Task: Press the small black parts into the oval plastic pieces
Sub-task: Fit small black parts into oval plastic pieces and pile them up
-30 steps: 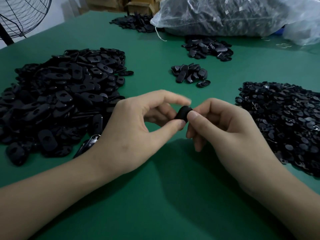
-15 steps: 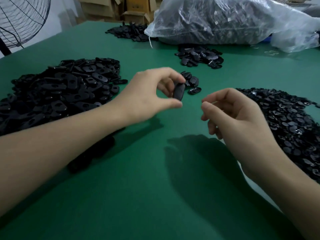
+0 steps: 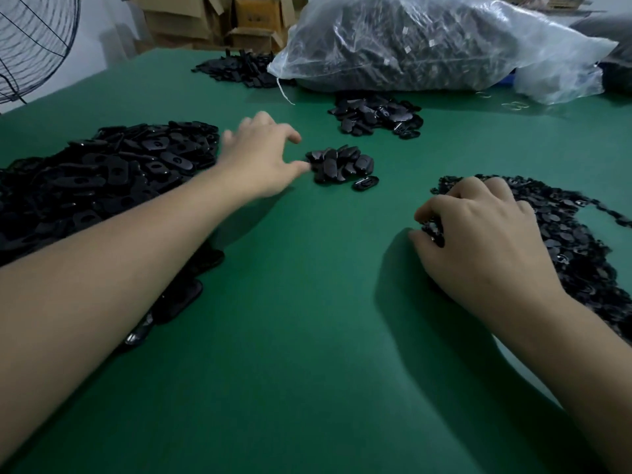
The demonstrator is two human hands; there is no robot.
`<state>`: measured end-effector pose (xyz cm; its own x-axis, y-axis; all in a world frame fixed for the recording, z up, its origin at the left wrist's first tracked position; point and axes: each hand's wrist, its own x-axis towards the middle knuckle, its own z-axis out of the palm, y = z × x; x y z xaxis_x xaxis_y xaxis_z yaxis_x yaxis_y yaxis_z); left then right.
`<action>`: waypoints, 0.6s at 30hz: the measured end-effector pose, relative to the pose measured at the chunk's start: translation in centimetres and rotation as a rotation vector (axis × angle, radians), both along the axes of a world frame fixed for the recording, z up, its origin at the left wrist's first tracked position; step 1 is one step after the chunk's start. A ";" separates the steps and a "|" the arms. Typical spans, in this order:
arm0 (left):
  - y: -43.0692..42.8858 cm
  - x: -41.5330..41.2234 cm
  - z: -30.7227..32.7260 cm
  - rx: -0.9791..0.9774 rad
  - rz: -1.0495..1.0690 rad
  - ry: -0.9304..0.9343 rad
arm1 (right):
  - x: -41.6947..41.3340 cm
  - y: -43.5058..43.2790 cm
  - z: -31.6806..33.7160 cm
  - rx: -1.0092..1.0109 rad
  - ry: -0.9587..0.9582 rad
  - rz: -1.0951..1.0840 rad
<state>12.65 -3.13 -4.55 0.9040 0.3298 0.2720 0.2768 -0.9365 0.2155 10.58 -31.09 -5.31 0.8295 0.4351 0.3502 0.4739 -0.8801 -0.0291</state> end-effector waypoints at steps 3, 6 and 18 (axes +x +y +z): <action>2.3 -1.4 1.0 0.320 0.146 0.173 | 0.0 -0.1 0.1 -0.089 -0.030 -0.044; 3.6 -2.3 1.0 0.419 0.211 0.320 | 0.1 -0.1 0.3 -0.113 -0.009 -0.060; 2.5 -4.2 1.1 0.253 -0.131 0.160 | 0.0 0.1 0.3 -0.005 -0.017 0.049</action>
